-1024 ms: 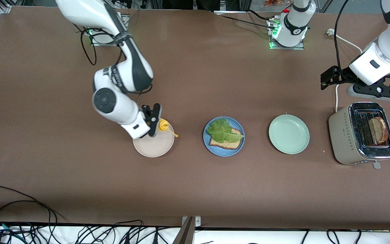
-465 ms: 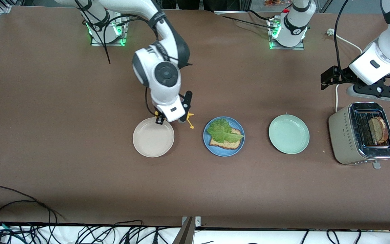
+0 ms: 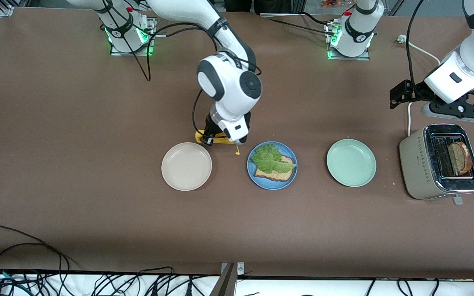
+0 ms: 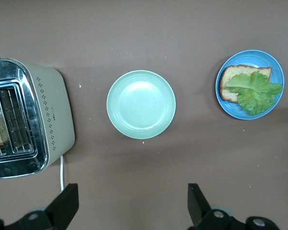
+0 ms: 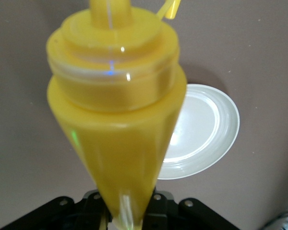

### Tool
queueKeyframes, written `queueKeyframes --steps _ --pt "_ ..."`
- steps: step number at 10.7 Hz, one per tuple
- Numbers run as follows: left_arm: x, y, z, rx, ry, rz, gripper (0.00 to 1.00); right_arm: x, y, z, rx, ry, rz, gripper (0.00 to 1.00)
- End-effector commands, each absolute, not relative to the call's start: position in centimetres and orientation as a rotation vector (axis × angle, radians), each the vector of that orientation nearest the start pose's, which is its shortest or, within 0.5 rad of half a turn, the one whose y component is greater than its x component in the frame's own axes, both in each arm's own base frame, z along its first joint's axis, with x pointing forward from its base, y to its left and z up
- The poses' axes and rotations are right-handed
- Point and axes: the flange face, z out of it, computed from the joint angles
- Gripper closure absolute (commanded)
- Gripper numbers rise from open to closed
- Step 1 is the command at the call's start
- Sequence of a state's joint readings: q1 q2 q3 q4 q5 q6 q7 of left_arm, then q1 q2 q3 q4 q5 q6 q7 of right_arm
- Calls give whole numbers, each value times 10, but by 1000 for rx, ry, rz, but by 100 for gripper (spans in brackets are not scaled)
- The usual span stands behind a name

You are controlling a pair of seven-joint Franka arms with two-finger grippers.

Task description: Make sandwich in blue plate with both arms

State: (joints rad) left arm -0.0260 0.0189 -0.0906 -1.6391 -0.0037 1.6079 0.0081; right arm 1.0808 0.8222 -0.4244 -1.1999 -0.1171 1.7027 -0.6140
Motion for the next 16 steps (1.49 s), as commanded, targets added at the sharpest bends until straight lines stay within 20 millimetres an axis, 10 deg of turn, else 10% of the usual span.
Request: queueKeyframes --steps 1,8,16 --pt "558 -64 591 -3125 190 81 0 520 525 270 -2869 -2464 486 100" --pt "558 -64 591 -3125 190 81 0 509 546 201 -2940 -2630 505 100" --pt "558 -64 591 -3125 190 81 0 510 544 201 -2942 -2630 506 100"
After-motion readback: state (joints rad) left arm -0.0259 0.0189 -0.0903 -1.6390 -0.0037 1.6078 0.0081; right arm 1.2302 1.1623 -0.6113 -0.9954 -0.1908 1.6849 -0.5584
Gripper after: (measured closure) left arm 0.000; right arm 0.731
